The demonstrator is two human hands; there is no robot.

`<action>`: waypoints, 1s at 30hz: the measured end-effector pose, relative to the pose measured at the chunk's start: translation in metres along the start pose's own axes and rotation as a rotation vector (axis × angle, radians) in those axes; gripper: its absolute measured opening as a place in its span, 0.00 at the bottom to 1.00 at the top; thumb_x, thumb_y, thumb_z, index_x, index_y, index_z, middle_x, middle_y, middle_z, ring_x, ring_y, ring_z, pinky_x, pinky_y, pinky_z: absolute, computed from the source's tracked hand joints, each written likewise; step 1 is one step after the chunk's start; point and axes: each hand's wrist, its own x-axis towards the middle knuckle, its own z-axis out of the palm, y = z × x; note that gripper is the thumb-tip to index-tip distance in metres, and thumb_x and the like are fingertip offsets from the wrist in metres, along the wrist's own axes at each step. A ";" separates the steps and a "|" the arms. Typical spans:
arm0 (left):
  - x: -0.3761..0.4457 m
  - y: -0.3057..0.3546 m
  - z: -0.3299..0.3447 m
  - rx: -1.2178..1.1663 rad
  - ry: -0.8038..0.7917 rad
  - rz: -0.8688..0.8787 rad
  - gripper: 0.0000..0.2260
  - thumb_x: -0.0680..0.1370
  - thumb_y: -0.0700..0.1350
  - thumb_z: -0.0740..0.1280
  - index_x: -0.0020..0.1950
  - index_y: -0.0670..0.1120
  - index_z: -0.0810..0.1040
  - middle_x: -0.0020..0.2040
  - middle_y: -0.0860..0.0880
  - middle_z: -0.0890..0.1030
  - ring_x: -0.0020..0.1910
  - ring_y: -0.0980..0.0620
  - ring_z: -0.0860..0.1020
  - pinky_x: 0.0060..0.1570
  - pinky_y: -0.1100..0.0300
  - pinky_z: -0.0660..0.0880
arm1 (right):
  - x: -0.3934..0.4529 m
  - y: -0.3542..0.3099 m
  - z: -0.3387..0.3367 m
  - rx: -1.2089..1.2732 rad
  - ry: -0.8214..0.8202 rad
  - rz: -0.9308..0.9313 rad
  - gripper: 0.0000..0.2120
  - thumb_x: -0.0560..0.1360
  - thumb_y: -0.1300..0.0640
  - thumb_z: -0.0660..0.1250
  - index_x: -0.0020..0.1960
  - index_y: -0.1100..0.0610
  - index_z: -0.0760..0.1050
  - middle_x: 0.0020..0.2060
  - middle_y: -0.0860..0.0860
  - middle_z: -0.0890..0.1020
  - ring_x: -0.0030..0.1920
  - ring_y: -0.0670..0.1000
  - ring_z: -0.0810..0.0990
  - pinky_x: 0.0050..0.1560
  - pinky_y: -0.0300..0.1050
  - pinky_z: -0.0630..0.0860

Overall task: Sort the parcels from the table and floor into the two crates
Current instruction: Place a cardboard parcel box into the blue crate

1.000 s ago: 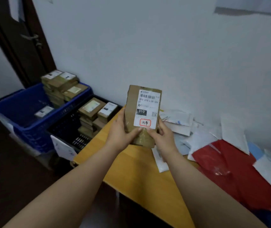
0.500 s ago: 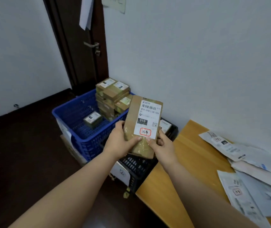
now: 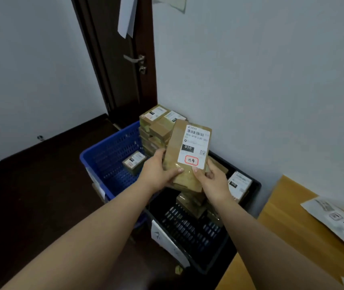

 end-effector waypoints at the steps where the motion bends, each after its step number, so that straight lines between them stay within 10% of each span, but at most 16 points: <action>1: 0.011 0.001 -0.003 0.015 -0.007 0.001 0.36 0.70 0.53 0.76 0.73 0.47 0.65 0.65 0.47 0.76 0.61 0.50 0.74 0.55 0.61 0.70 | 0.008 -0.002 0.004 0.002 0.009 0.009 0.23 0.77 0.51 0.69 0.71 0.42 0.69 0.54 0.41 0.83 0.55 0.46 0.82 0.52 0.45 0.81; 12: 0.129 -0.037 -0.035 0.154 -0.311 -0.008 0.33 0.72 0.53 0.74 0.70 0.41 0.64 0.66 0.44 0.74 0.65 0.45 0.73 0.59 0.57 0.71 | 0.097 0.007 0.073 -0.253 0.294 0.264 0.14 0.78 0.47 0.65 0.57 0.55 0.77 0.53 0.54 0.81 0.50 0.53 0.78 0.55 0.54 0.78; 18: 0.187 -0.078 -0.072 0.259 -0.506 -0.009 0.27 0.74 0.53 0.72 0.67 0.41 0.69 0.64 0.43 0.75 0.61 0.44 0.75 0.55 0.55 0.75 | 0.127 0.024 0.148 -0.193 0.340 0.549 0.22 0.80 0.43 0.59 0.58 0.62 0.75 0.48 0.56 0.78 0.46 0.56 0.79 0.36 0.49 0.80; 30: 0.248 -0.121 -0.053 0.246 -0.786 0.082 0.24 0.76 0.48 0.69 0.69 0.44 0.68 0.65 0.44 0.73 0.62 0.45 0.73 0.61 0.53 0.73 | 0.158 0.056 0.173 -0.042 0.516 0.655 0.25 0.74 0.47 0.70 0.67 0.53 0.69 0.58 0.54 0.77 0.56 0.56 0.78 0.56 0.58 0.79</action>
